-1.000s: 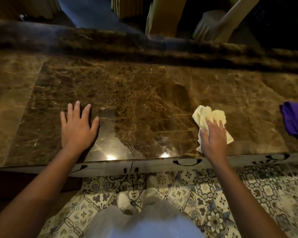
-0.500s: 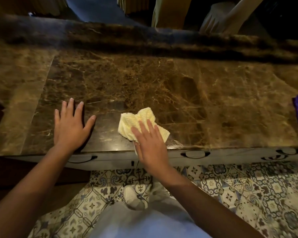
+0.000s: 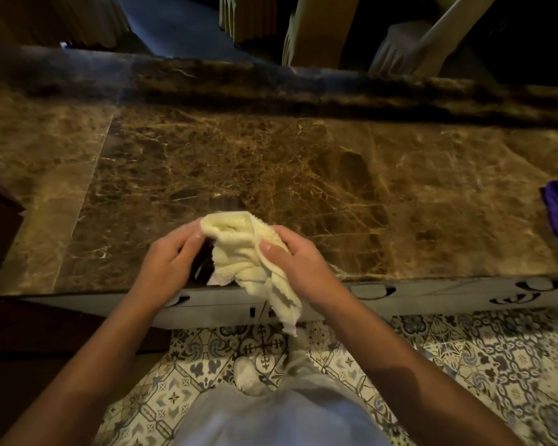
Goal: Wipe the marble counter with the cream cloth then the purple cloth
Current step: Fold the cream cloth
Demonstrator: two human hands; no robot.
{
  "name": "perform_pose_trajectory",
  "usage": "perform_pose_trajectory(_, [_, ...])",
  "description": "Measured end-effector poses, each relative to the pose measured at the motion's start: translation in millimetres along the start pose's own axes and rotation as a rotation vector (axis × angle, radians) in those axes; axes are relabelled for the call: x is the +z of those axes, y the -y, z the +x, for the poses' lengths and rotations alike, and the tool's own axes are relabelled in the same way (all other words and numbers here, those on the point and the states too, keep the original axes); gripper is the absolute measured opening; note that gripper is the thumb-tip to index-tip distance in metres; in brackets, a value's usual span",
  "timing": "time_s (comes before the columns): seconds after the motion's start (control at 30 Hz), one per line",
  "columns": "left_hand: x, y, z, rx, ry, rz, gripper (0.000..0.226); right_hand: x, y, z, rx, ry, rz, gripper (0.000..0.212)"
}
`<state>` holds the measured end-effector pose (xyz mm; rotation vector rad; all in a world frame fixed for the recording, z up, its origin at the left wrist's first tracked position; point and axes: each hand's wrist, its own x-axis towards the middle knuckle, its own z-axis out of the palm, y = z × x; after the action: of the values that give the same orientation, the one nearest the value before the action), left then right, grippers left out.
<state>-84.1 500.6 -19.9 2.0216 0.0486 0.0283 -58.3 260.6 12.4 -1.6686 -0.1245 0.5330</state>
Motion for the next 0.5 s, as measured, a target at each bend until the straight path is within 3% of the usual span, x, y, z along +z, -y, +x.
perform_pose_trajectory(0.13, [11.6,-33.1,-14.3,-0.207,0.118,-0.312,0.044,-1.1,13.4,-1.4,0.066,-0.016,0.355,0.024])
perform_pose_trajectory(0.23, [13.1,-39.9,-18.4,-0.21,0.186,-0.366,0.052,4.3,18.9,-2.9,0.166,-0.006,0.623,0.043])
perform_pose_trajectory(0.3, [10.2,-46.0,-20.2,-0.189,0.197,-0.373,0.056,7.8,20.9,-4.5,0.21,-0.005,0.613,0.04])
perform_pose_trajectory(0.37, [8.0,-52.2,-20.8,-0.147,0.185,-0.315,0.044,9.1,20.7,-5.4,0.209,0.0,0.549,0.027])
perform_pose_trajectory(0.5, [3.4,-59.9,-19.3,-0.088,0.081,-0.153,0.036,7.8,13.9,-4.8,0.244,-0.045,0.579,0.029])
